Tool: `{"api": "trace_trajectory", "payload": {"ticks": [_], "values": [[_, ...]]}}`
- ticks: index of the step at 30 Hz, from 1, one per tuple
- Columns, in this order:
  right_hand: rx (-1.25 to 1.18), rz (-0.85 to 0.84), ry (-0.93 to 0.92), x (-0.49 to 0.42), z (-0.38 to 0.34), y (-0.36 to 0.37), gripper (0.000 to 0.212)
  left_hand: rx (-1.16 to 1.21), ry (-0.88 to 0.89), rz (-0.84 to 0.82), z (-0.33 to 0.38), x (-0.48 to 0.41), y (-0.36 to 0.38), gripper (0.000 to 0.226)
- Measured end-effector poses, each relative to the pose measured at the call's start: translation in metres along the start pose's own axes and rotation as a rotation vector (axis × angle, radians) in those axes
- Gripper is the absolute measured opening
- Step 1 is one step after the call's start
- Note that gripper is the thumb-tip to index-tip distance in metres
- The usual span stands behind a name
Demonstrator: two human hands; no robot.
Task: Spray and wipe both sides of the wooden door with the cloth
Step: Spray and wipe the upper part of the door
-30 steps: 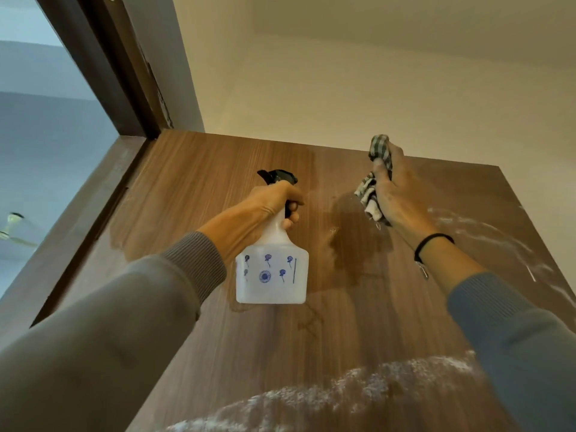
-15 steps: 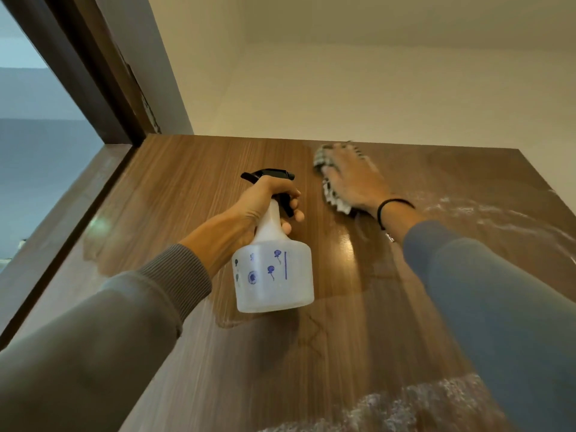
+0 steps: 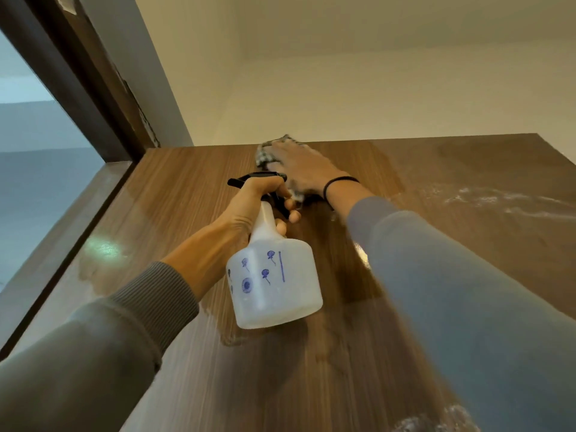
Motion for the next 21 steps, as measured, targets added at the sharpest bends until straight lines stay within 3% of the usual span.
{"api": "trace_trajectory", "payload": {"ticks": [4,9,17,21], "values": [[-0.033,0.177,0.271,0.037,0.072,-0.023,0.042,0.034,0.022,-0.032,-0.003,0.000,-0.001,0.020],[0.021,0.153,0.432,0.070,0.106,-0.023,0.048,0.065,0.025,-0.096,-0.003,-0.001,-0.005,0.017],[-0.035,0.009,-0.012,0.117,-0.029,0.005,0.050,0.123,0.021,-0.116,0.000,0.006,0.004,0.022],[-0.046,-0.050,-0.128,0.160,-0.024,0.004,0.051,0.129,0.069,-0.107,-0.001,0.009,0.001,0.016]]}}
Point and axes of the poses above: each hand's wrist, its own x-axis away from the middle knuckle, its own y-axis out of the palm, z = x × y, the point moved 4 cm from there along -x, towards the middle knuckle, and after that the axes turned 1 degree about -y, right-handed, at the moved point
